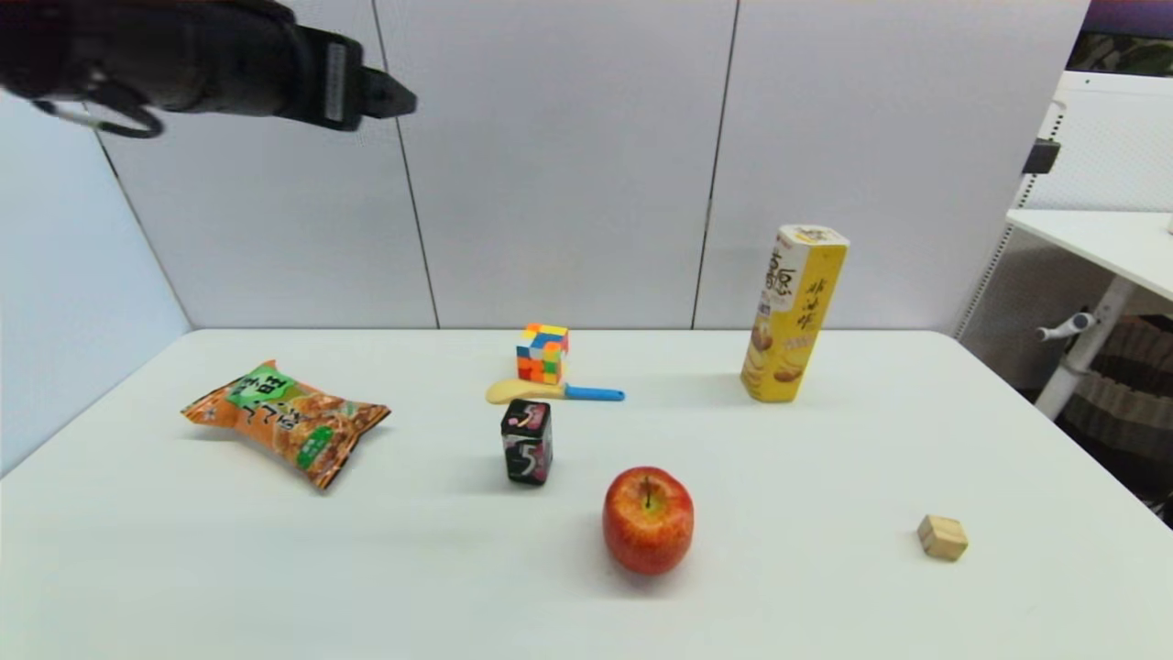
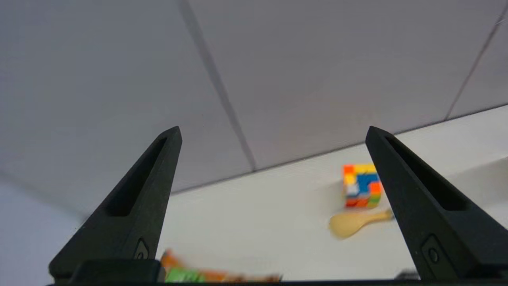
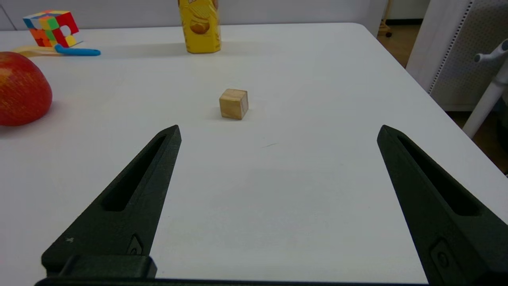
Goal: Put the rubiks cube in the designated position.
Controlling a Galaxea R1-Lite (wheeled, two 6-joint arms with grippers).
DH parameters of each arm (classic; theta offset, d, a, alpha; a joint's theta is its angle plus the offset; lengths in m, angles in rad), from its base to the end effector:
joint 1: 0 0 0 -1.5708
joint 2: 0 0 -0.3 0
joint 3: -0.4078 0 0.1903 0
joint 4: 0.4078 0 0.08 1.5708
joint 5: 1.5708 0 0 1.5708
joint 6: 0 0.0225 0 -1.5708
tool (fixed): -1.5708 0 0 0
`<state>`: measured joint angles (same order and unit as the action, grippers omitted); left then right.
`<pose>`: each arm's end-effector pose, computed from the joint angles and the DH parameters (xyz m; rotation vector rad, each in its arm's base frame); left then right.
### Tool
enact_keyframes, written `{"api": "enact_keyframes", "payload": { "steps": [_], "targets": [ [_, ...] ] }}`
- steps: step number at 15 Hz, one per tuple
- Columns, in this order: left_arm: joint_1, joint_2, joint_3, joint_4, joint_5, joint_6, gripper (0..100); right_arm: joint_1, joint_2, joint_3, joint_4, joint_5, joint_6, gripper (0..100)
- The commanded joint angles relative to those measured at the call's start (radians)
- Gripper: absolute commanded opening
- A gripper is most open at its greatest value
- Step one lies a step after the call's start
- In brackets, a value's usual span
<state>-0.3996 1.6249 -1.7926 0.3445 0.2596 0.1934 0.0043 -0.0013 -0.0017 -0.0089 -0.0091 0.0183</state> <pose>0.2565 -0.1021 0.3852 0.2499 0.1535 -0.1555 -0.0230 -0.0003 0.0768 0.0184 -0.0119 -0.0047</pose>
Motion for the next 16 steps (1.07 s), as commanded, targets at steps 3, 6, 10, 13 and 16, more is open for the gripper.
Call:
{"api": "enact_keyframes", "payload": {
  "steps": [3, 6, 10, 13, 16],
  "targets": [
    [0.251, -0.752, 0.884, -0.137, -0.097, -0.005, 100, 0.000, 0.001, 0.000, 0.000, 0.000, 0.000, 100],
    [0.430, -1.002, 1.237, -0.223, -0.338, -0.009, 100, 0.000, 0.001, 0.000, 0.000, 0.000, 0.000, 100],
    [0.430, -1.280, 1.555, -0.232, -0.362, -0.014, 100, 0.000, 0.001, 0.000, 0.000, 0.000, 0.000, 100],
    [0.403, -1.482, 1.737, -0.236, -0.347, -0.023, 100, 0.000, 0.001, 0.000, 0.000, 0.000, 0.000, 100],
    [0.404, -1.577, 1.760, -0.272, -0.295, -0.061, 100, 0.000, 0.001, 0.000, 0.000, 0.000, 0.000, 100]
  ]
}}
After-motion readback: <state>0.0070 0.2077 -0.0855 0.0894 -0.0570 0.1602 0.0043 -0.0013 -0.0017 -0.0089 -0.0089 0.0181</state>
